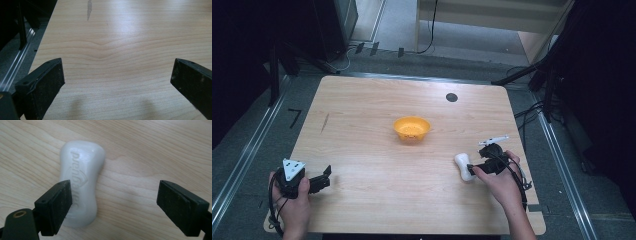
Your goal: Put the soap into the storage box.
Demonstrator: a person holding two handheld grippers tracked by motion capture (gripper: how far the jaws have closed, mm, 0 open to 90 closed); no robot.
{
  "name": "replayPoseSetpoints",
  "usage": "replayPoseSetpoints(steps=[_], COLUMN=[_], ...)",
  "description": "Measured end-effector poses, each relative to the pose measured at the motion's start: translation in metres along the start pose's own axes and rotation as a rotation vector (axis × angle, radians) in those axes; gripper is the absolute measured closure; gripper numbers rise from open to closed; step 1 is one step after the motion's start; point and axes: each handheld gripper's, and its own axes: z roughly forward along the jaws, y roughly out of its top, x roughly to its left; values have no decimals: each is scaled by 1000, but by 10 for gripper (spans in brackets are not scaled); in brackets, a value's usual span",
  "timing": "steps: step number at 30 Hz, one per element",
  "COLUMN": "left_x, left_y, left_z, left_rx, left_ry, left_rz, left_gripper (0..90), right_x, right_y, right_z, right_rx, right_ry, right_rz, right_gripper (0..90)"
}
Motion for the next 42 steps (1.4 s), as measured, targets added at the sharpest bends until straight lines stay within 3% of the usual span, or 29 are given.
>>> replayPoseSetpoints(steps=[10, 22, 31, 38, 42], left_x=[0, 1, 1, 1, 1], left_y=[0, 0, 0, 0, 0], left_z=[0, 0, 0, 0, 0], left_rx=[0, 4, 7, 8, 9], left_ry=[-2, -8, -10, -12, -14], left_rz=[-3, -3, -2, -3, -4], left_gripper=[0, 0, 0, 0, 0], right_x=[13, 23, 26, 28, 29], right_y=[10, 18, 20, 20, 19], right_z=[6, 16, 23, 25, 26], right_rx=[-1, 57, 89, 106, 121], right_ry=[22, 28, 49, 42, 41], right_rz=[1, 41, 56, 63, 52], right_gripper=[135, 171, 316, 368, 456])
